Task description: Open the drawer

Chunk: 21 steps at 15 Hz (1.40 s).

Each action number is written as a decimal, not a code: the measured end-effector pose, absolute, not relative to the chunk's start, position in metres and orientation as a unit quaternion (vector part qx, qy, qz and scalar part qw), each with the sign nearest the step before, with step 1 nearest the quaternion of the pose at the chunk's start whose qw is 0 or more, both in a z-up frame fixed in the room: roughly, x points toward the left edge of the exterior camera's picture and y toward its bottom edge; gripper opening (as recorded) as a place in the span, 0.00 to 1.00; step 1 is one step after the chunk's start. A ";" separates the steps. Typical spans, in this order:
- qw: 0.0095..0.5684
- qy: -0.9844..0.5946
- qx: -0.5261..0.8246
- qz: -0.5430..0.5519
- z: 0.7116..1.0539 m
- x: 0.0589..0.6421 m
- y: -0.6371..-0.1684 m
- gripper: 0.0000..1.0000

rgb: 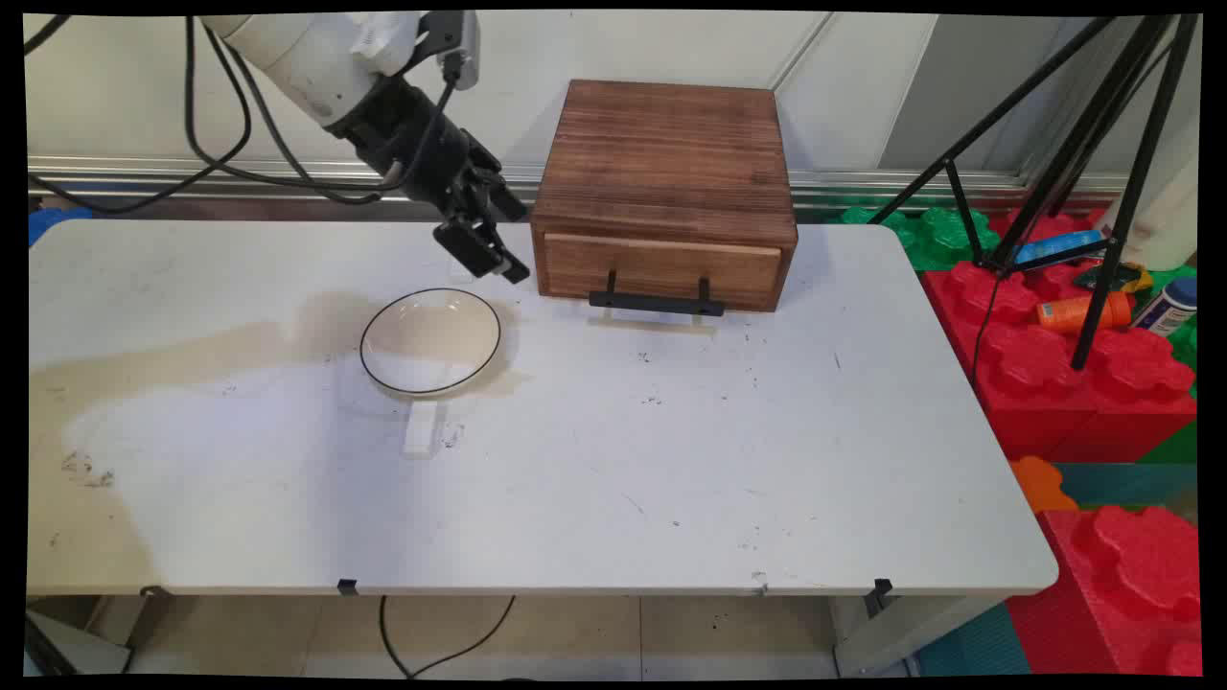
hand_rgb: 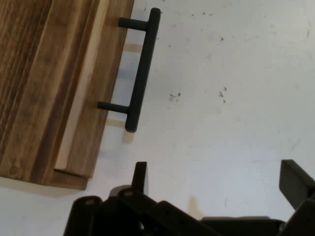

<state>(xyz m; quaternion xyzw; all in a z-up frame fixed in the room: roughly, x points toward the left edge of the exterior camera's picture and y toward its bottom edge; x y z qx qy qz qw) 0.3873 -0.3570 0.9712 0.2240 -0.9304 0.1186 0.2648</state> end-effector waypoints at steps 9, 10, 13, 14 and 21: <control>0.260 -0.929 0.232 0.123 0.972 0.344 -0.386 1.00; 0.259 -0.929 0.232 0.124 0.970 0.337 -0.390 1.00; 0.253 -0.930 0.233 0.134 0.962 0.311 -0.404 1.00; 0.249 -0.929 0.234 0.140 0.958 0.304 -0.409 1.00; 0.212 -0.929 0.248 0.172 0.930 0.263 -0.434 1.00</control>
